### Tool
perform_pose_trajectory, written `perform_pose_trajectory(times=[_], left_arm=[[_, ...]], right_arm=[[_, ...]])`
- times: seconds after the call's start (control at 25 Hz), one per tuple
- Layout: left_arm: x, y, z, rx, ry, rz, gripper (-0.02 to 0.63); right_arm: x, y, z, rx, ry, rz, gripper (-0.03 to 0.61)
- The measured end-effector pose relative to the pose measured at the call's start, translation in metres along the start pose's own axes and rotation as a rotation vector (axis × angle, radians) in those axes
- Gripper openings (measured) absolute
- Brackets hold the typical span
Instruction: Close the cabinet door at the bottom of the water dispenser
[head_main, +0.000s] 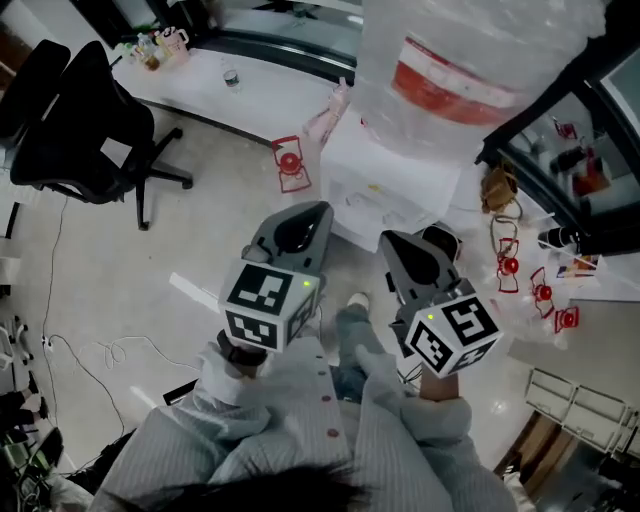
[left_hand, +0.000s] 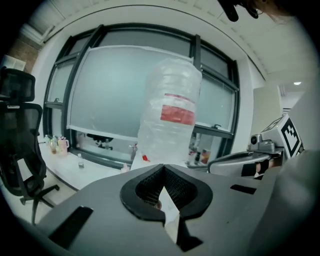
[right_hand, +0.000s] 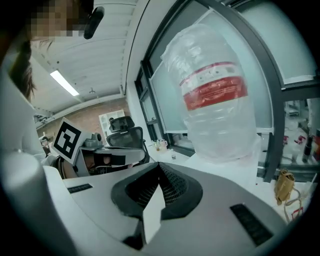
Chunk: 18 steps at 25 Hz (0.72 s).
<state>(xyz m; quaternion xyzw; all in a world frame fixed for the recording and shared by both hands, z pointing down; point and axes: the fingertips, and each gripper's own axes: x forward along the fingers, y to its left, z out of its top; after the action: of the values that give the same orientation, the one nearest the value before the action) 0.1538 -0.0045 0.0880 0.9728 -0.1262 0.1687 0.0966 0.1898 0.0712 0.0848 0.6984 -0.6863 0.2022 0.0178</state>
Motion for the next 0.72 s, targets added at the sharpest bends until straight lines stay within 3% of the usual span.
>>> perform_pose_trajectory(times=[0.36,0.72], left_arm=[[0.000,0.000,-0.010,-0.085,-0.009,0.222,0.011],[-0.036,0.035,-0.044,-0.160,0.022,0.361,0.011]], right_arm=[[0.021,-0.011,0.004,-0.072,0.085,0.249,0.014],[0.053,0.021,-0.018,-0.099,0.163,0.376,0.014]])
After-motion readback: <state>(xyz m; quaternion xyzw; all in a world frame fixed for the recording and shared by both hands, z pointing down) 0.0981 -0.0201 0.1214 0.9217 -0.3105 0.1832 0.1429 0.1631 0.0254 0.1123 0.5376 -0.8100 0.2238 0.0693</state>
